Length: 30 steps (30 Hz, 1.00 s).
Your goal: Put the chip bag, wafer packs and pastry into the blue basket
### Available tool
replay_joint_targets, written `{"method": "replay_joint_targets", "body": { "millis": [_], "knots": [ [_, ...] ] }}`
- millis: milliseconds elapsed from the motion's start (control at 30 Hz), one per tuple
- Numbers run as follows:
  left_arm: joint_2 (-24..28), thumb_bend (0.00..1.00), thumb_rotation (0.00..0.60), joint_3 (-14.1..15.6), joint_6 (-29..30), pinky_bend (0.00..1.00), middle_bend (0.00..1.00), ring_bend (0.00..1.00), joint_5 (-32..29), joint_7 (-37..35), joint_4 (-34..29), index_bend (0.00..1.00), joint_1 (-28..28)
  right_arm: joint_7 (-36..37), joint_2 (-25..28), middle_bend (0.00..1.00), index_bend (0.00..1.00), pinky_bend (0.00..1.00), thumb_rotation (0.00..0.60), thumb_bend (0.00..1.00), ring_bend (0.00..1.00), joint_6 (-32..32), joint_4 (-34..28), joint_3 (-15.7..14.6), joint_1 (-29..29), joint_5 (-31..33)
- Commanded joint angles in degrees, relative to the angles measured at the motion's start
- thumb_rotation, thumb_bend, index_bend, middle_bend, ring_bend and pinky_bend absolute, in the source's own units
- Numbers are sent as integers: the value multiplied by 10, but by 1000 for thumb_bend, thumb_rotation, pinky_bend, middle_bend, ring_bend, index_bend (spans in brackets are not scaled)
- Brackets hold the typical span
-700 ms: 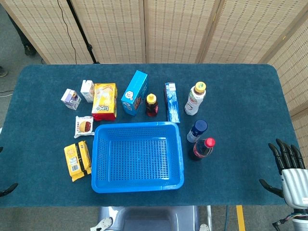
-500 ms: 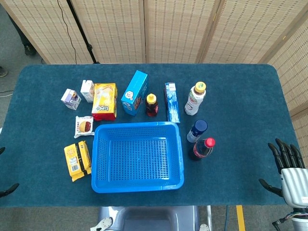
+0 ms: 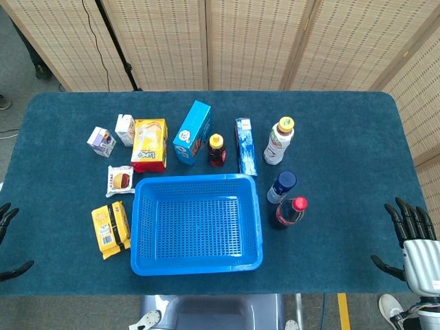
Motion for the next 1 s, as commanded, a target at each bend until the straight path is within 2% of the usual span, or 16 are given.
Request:
{"method": "replay_joint_targets", "body": {
  "millis": [33,233,367,600,867,1000],
  "knots": [
    [-1,33,600,-24,-24,0,0,0,13,0,18,0,-42,9,4,0,0,0,600,0,0,4,0,1,-1,-1],
    [6,33,600,-57,-106,0,0,0,39,32,61,0,-138,8,3,0,0,0,600,0,0,-2,-1,7,1,12],
    [-39,33,600,-76,-139,0,0,0,75,41,143,0,-211,-2,-2,0,0,0,600,0,0,-12,-1,13,6,27],
    [-133,32,600,-82,-195,0,0,0,98,72,298,0,-303,-25,-14,0,0,0,600,0,0,-37,1,26,19,64],
    [-229,33,600,-73,-250,0,0,0,91,3,444,0,-389,-46,-26,0,0,0,600,0,0,-64,8,40,33,103],
    [-260,32,600,-66,-278,0,0,0,90,-4,481,0,-429,-57,-32,0,0,0,600,0,0,-74,10,45,40,120]
  ]
}}
